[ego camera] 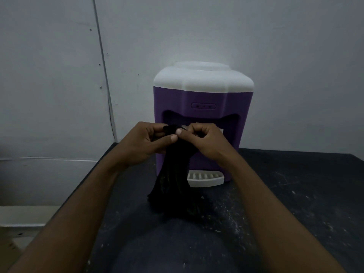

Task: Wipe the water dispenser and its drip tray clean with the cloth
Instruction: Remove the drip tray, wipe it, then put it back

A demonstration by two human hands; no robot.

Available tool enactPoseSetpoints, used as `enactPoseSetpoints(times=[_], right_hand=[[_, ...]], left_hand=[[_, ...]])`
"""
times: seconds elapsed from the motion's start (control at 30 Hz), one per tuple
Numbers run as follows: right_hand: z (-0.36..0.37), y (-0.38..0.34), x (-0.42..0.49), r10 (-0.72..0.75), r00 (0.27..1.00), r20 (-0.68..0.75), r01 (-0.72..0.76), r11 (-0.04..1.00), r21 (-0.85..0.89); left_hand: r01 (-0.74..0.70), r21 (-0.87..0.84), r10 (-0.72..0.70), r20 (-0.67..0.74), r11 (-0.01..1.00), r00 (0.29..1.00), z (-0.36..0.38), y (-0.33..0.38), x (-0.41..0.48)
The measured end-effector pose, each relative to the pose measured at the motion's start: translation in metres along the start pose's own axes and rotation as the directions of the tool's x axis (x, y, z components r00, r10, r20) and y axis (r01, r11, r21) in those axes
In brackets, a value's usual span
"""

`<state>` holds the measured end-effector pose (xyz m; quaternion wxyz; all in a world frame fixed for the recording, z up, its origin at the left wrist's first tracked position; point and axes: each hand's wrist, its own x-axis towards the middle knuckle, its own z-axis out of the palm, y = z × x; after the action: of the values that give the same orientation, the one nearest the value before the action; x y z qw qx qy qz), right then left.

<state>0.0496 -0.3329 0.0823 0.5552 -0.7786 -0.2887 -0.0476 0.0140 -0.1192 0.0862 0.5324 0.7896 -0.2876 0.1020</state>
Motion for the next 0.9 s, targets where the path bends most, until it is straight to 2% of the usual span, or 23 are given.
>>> enactPoseSetpoints(times=[0.1,0.2,0.27,0.33,0.4,0.57,0.67,0.73,0.8,0.9], right_hand=[[-0.007,0.0,-0.001,-0.008,0.997,0.077,0.018,0.991,-0.135],[-0.013,0.002,-0.002,-0.022,0.995,0.099,0.039,0.984,-0.173],[-0.018,0.002,-0.002,-0.07,0.997,0.036,0.074,0.989,-0.125],[-0.022,0.003,0.0,-0.133,0.986,-0.098,0.132,0.991,-0.02],[-0.025,-0.001,0.003,-0.182,0.958,-0.222,0.204,0.975,0.084],[-0.029,-0.011,0.007,-0.26,0.907,-0.331,0.322,0.935,0.148],[-0.032,-0.012,0.007,-0.27,0.902,-0.338,0.346,0.919,0.188],[-0.031,-0.012,0.006,-0.207,0.917,-0.341,0.308,0.91,0.277],[-0.023,-0.011,0.002,-0.06,0.947,-0.315,0.209,0.86,0.465],[-0.005,0.005,-0.011,0.121,0.989,-0.086,-0.028,0.718,0.695]], left_hand=[[0.01,0.009,-0.008,-0.135,1.0,0.991,-0.002,0.0,0.005],[0.011,-0.005,-0.012,-0.318,1.0,0.948,-0.01,0.003,0.009],[-0.016,0.111,0.056,-0.376,0.994,0.925,-0.014,0.003,0.011],[-0.055,0.278,0.164,-0.384,0.959,0.909,-0.015,0.002,0.011],[-0.074,0.351,0.221,-0.4,0.933,0.89,-0.012,0.002,0.012],[-0.024,0.246,0.149,-0.502,0.969,0.852,-0.008,0.004,0.017],[-0.05,0.121,0.101,-0.463,0.991,0.881,-0.001,0.01,0.015],[-0.08,0.083,0.108,-0.437,0.993,0.893,0.005,0.014,0.014],[-0.097,0.07,0.118,-0.43,0.993,0.895,0.01,0.017,0.015],[-0.112,0.044,0.12,-0.415,0.993,0.902,0.016,0.021,0.022]])
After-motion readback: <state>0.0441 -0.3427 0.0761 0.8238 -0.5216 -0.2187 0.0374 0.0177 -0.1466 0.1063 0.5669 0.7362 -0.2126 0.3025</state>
